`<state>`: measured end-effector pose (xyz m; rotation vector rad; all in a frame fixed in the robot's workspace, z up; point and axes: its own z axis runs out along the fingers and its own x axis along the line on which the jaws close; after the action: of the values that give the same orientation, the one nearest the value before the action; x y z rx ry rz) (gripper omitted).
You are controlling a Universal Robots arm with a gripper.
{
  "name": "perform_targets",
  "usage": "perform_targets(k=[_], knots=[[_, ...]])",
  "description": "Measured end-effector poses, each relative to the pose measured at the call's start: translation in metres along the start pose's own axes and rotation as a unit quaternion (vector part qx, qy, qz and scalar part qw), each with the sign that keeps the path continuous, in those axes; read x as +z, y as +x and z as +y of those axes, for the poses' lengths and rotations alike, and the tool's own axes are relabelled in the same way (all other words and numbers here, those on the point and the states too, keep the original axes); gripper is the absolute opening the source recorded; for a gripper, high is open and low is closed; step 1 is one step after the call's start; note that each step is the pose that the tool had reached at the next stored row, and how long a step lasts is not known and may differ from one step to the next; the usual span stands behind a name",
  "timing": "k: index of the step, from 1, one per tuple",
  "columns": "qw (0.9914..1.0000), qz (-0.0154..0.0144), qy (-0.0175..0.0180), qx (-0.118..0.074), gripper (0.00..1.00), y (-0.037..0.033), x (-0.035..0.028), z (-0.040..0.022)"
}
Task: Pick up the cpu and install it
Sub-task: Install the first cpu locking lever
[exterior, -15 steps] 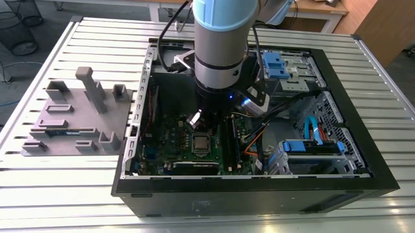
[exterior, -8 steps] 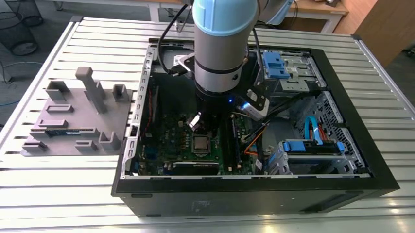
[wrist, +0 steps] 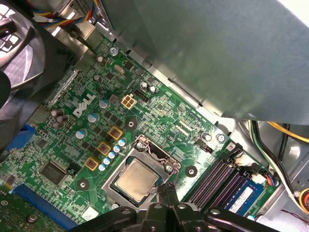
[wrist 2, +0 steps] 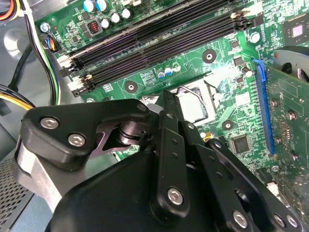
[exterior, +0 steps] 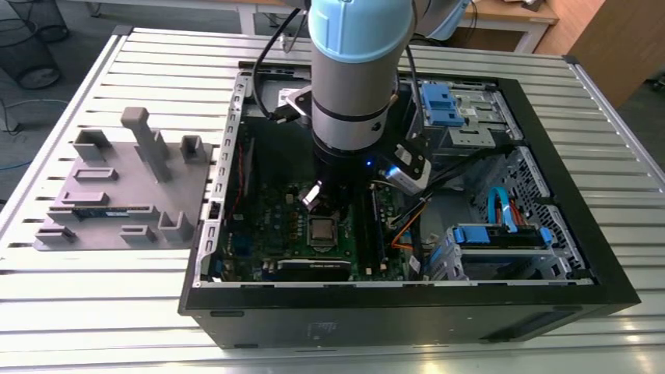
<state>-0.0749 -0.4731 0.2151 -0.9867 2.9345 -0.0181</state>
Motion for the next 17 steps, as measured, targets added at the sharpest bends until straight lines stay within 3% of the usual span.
perform_targets(k=[8, 17], knots=[[1.00000, 0.0009, 0.0012, 0.000, 0.11, 0.0000, 0.0014, 0.0000], [0.99988, 0.0093, 0.0123, 0.003, 0.11, 0.0002, 0.0057, 0.0001]])
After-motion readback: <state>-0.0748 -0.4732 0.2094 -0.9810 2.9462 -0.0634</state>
